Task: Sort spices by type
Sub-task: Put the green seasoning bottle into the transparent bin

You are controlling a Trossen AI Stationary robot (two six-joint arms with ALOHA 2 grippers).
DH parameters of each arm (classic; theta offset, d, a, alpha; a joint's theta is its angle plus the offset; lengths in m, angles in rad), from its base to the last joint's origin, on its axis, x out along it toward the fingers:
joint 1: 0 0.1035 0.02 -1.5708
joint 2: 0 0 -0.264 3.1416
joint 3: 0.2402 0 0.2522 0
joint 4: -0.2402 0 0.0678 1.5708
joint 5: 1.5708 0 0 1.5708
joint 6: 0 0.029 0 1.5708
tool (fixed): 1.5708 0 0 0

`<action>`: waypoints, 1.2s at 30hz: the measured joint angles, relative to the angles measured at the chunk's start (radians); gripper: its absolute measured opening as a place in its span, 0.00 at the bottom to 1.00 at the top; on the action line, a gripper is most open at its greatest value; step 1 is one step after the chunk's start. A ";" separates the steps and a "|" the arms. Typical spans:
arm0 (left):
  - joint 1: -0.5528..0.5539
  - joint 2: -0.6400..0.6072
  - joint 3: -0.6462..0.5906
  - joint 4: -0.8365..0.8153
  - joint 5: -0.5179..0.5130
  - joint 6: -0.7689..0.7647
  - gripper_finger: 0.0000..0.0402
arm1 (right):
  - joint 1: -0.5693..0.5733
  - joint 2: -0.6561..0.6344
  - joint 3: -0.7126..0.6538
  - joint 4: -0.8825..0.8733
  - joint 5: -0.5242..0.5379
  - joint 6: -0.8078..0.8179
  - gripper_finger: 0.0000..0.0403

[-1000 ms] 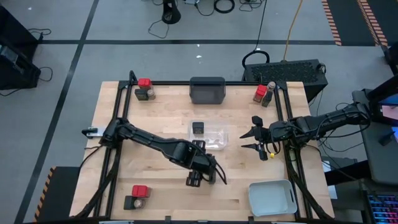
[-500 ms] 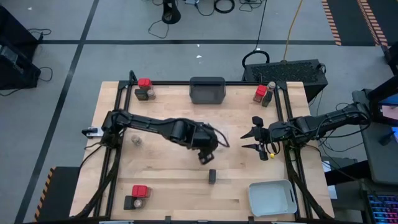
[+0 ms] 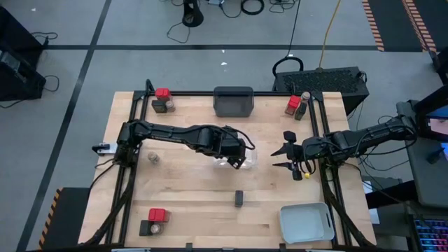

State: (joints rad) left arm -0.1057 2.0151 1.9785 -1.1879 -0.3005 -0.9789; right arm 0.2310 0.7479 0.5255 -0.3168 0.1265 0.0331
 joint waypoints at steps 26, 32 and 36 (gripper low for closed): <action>-0.068 0.006 0.000 -0.061 -0.085 -0.382 0.72 | 0.000 0.000 0.000 -0.009 -0.002 -0.022 0.39; -0.073 0.007 0.000 -0.081 -0.094 -0.438 0.72 | 0.000 -0.001 0.000 -0.033 -0.002 -0.026 0.39; -0.071 0.007 0.000 -0.080 -0.106 -0.454 0.72 | 0.000 -0.001 0.000 -0.051 -0.002 -0.030 0.39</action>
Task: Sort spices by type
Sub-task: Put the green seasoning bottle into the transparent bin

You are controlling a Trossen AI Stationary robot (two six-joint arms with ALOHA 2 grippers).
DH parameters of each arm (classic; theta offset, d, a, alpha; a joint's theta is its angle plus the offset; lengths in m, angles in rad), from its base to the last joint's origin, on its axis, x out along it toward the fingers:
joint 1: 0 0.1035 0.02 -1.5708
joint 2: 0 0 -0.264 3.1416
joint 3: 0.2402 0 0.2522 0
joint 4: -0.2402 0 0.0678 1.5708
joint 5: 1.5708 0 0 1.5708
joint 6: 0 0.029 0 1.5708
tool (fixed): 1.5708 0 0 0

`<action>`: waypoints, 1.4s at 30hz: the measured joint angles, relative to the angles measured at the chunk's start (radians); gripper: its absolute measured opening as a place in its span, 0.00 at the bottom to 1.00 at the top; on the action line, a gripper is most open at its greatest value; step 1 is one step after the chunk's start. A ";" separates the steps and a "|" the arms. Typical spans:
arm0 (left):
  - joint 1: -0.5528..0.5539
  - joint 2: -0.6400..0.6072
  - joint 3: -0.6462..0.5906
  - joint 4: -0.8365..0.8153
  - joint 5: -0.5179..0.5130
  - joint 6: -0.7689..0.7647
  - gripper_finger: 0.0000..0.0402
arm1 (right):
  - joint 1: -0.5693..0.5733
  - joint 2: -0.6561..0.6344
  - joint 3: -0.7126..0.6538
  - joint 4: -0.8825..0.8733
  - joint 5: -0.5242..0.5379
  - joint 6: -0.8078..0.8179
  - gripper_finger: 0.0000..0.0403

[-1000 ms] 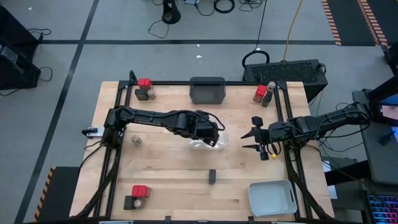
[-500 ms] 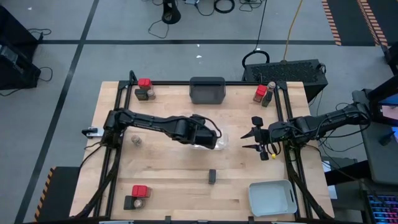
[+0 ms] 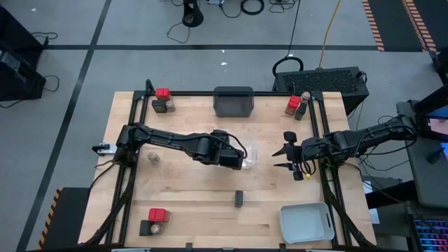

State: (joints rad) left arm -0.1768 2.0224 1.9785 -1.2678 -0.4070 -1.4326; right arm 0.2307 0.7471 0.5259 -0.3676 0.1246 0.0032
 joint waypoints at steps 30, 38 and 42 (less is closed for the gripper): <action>0.068 0.094 0.000 -0.008 0.011 0.000 0.72 | 0.000 0.000 0.000 -0.033 0.000 0.011 0.39; 0.069 0.119 -0.001 -0.008 -0.029 0.000 0.72 | 0.000 0.000 0.000 -0.033 0.000 0.011 0.39; 0.077 0.121 0.000 -0.045 -0.026 -0.002 0.72 | 0.000 0.000 0.000 -0.033 0.000 0.011 0.39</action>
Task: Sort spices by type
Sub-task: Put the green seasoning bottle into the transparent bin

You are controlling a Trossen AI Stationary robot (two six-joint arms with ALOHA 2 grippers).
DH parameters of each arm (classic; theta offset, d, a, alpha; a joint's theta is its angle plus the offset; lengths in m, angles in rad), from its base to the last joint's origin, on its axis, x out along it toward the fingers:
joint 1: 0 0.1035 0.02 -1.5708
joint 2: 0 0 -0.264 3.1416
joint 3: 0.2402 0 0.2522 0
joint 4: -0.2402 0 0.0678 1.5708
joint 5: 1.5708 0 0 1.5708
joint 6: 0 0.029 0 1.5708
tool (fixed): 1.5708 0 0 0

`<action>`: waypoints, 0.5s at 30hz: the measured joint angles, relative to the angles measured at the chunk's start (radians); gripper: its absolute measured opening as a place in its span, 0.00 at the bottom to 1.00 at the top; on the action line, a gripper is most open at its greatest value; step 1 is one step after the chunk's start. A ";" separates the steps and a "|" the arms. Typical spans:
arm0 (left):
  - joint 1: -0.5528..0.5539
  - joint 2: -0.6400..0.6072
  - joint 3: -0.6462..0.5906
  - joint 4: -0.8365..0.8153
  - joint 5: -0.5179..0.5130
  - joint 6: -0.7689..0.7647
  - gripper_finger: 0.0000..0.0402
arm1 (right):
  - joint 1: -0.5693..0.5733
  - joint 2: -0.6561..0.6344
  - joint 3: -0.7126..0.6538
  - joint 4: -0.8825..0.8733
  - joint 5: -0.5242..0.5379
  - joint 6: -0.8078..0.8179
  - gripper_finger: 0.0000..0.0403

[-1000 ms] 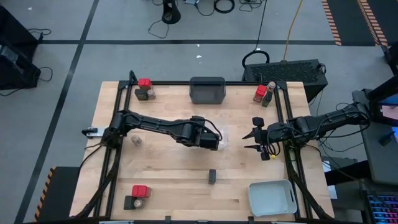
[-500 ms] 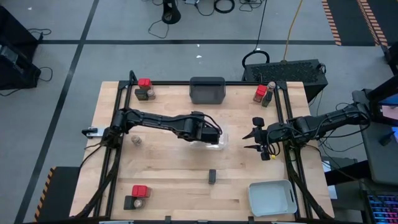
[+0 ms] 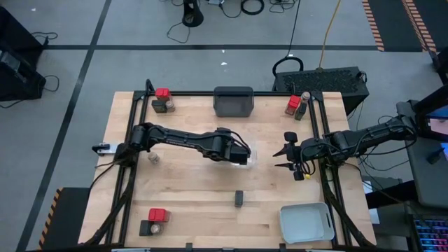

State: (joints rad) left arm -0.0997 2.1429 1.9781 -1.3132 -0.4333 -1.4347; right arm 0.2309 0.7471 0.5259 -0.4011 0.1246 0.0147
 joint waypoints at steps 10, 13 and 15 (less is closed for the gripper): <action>0.016 -0.001 0.000 -0.003 0.022 -0.001 0.72 | 0.000 0.000 0.000 -0.001 0.000 0.000 0.39; 0.021 -0.001 -0.007 -0.001 0.024 -0.004 0.72 | 0.000 0.000 0.000 -0.001 0.000 0.000 0.39; 0.023 -0.001 -0.009 -0.006 0.025 -0.009 0.72 | 0.000 0.000 0.000 -0.001 0.000 0.000 0.39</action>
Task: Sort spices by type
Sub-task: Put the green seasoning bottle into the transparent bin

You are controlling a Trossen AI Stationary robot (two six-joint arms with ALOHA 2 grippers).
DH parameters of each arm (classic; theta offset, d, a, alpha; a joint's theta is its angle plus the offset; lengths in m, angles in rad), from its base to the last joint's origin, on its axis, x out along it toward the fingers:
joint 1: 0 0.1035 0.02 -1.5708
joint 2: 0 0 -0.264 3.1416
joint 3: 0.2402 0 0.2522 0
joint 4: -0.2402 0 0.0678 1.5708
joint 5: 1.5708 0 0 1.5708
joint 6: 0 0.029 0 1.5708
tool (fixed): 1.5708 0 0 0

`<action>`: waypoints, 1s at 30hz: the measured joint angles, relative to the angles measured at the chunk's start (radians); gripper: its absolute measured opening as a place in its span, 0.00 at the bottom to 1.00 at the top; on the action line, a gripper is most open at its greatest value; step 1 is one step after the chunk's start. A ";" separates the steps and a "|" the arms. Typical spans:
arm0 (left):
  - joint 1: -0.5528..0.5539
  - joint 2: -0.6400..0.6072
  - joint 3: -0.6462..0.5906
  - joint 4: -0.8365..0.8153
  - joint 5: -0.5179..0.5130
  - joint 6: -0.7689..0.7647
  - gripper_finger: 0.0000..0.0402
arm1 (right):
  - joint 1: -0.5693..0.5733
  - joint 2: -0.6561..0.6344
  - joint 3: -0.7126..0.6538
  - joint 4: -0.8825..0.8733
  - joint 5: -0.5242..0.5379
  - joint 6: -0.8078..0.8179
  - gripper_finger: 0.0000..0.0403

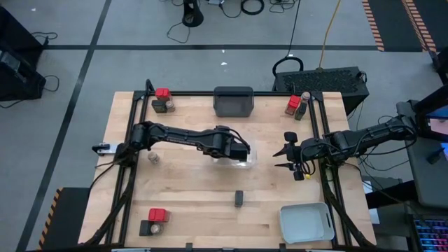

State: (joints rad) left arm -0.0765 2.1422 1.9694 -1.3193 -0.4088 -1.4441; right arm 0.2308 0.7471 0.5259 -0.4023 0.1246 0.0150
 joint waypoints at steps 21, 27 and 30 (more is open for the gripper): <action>0.011 0.016 -0.001 0.004 0.000 -0.017 0.72 | 0.000 0.000 0.000 0.001 0.000 0.000 0.39; 0.011 0.069 -0.002 0.004 0.030 -0.014 0.72 | 0.000 0.000 0.000 0.001 -0.001 0.000 0.39; 0.012 0.085 -0.002 0.005 0.033 -0.013 0.72 | 0.000 0.000 0.000 0.000 -0.002 0.000 0.39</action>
State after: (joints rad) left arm -0.0647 2.2269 1.9671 -1.3142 -0.3762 -1.4570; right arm 0.2308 0.7475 0.5259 -0.4019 0.1226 0.0151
